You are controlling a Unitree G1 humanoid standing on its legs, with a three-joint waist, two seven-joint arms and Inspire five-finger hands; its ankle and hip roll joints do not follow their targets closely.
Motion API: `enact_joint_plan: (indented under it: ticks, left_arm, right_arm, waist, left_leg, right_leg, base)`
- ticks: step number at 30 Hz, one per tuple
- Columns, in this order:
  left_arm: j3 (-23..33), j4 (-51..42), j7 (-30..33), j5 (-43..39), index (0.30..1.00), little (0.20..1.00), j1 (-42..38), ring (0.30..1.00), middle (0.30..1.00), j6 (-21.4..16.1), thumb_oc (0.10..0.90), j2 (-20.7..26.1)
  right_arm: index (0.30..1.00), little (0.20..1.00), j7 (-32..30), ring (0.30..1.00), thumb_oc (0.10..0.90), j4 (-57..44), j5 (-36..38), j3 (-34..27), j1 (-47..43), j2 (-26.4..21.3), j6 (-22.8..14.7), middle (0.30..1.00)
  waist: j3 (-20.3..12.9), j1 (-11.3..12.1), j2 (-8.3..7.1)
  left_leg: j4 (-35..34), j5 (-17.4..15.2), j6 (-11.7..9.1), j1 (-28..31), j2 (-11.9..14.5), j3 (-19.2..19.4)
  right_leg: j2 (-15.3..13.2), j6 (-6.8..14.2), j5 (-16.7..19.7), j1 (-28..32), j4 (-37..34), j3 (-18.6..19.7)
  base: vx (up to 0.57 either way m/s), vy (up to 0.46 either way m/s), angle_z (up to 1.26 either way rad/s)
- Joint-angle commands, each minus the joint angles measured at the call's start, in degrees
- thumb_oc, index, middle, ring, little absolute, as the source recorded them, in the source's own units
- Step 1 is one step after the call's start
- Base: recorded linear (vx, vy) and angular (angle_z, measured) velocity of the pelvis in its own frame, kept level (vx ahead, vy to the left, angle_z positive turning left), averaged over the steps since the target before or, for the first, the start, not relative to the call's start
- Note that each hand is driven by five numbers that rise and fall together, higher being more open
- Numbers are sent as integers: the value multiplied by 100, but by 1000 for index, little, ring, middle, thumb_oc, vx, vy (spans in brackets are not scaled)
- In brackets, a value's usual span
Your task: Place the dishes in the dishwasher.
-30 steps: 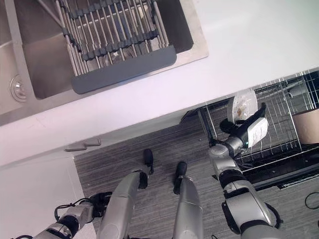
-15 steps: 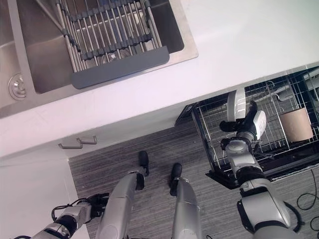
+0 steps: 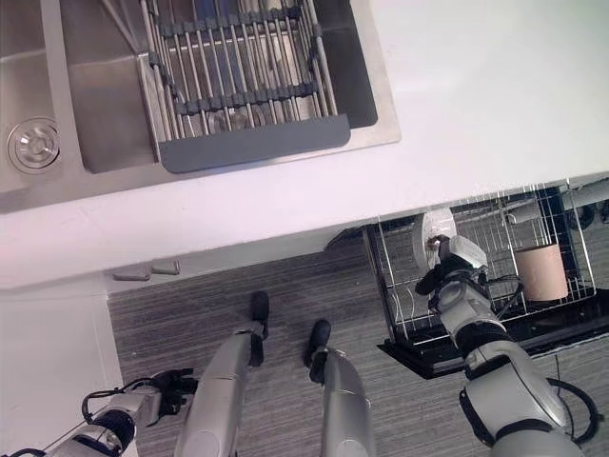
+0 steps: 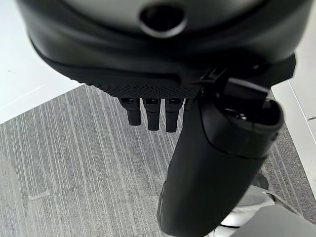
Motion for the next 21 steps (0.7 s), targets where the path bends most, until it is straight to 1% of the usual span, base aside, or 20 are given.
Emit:
enact_joint_plan:
  ticks: [1,4,5,8,10,11,12,13,15,18,19,20,21]
  left_arm:
    - [-52,147,177,213,900,900,274,900,900,119,800,28]
    - [-58,121,209,175,900,900,287,900,900,134,800,68]
    - [-59,135,222,164,900,900,290,900,900,118,800,78]
    - [-27,122,239,215,900,900,307,900,900,103,800,104]
    - [6,127,245,295,900,900,325,900,900,78,800,140]
    - [2,119,261,301,900,900,331,900,900,86,800,161]
    - [-1,85,276,302,900,900,339,900,900,128,800,177]
    - [0,67,283,298,900,900,344,900,900,149,800,182]
    - [45,62,281,311,900,900,359,900,900,166,800,210]
    - [46,31,296,315,900,900,343,900,900,217,800,250]
    - [52,20,306,315,900,900,343,900,900,226,800,254]
    - [77,11,313,312,900,900,313,900,900,226,800,261]
    - [86,13,314,312,900,900,330,900,900,220,800,261]
  right_arm:
    - [900,900,235,900,800,8,-480,80,133,-135,-16,900]
    - [900,900,332,900,800,-174,-405,147,111,-204,-41,900]
    - [900,900,596,900,800,-233,-480,162,109,-221,-49,900]
    - [900,900,937,900,800,-323,-503,180,141,-259,-40,900]
    - [900,900,1524,900,800,-382,-598,218,176,-290,111,900]
    - [900,900,1648,900,800,-420,-646,214,245,-288,191,900]
    - [900,900,1500,900,800,-467,-600,196,302,-297,247,900]
    - [900,900,1476,900,800,-483,-631,189,317,-304,281,900]
    - [900,900,1650,900,800,-505,-757,208,324,-313,479,900]
    - [900,900,1770,900,800,-555,-671,167,335,-345,656,900]
    - [900,900,1732,900,800,-601,-651,130,341,-361,740,900]
    - [900,900,1526,900,800,-656,-603,56,327,-395,845,900]
    - [900,900,1381,900,800,-701,-585,6,351,-411,918,900]
  waist:
    - [72,109,189]
    - [72,113,149]
    - [72,109,125]
    - [72,112,80]
    - [72,121,29]
    - [72,115,3]
    - [72,110,-12]
    - [72,109,-17]
    - [72,114,-50]
    - [72,111,-76]
    - [72,108,-77]
    - [72,119,-43]
    - [72,112,-44]
  left_leg:
    - [-577,-489,-70,480,-79,-49]
    - [-577,-497,-61,459,-89,-76]
    - [-577,-497,-66,450,-90,-80]
    - [-577,-510,-65,453,-88,-82]
    - [-577,-517,-65,458,-79,-88]
    - [-577,-515,-72,469,-69,-82]
    - [-577,-515,-69,486,-67,-82]
    - [-577,-517,-64,495,-69,-84]
    - [-577,-517,-55,481,-72,-107]
    - [-577,-524,-47,497,-78,-115]
    - [-577,-523,-47,493,-69,-113]
    - [-577,-398,-19,378,0,-91]
    - [-577,-409,-14,390,-4,-101]
  right_leg:
    - [93,221,-318,-167,693,-65]
    - [106,225,-312,-162,663,-45]
    - [119,228,-309,-162,655,-37]
    - [138,232,-298,-134,611,-36]
    - [139,232,-288,-105,577,-40]
    - [134,238,-277,-88,571,-51]
    - [135,239,-269,-73,564,-50]
    - [138,238,-265,-64,557,-46]
    - [163,235,-268,-74,567,-15]
    - [181,235,-259,-51,555,-11]
    - [186,236,-248,-52,547,-13]
    - [237,176,-101,-141,485,-78]
    - [260,180,-92,-133,470,-57]
  base:
    - [17,-51,3]
    - [19,-42,3]
    - [11,-43,4]
    - [9,-38,3]
    - [24,-51,2]
    - [39,-45,2]
    - [38,-34,3]
    - [37,-32,3]
    - [27,-39,1]
    - [7,-11,0]
    - [-58,-16,1]
    - [-60,-12,0]
    - [-56,-12,1]
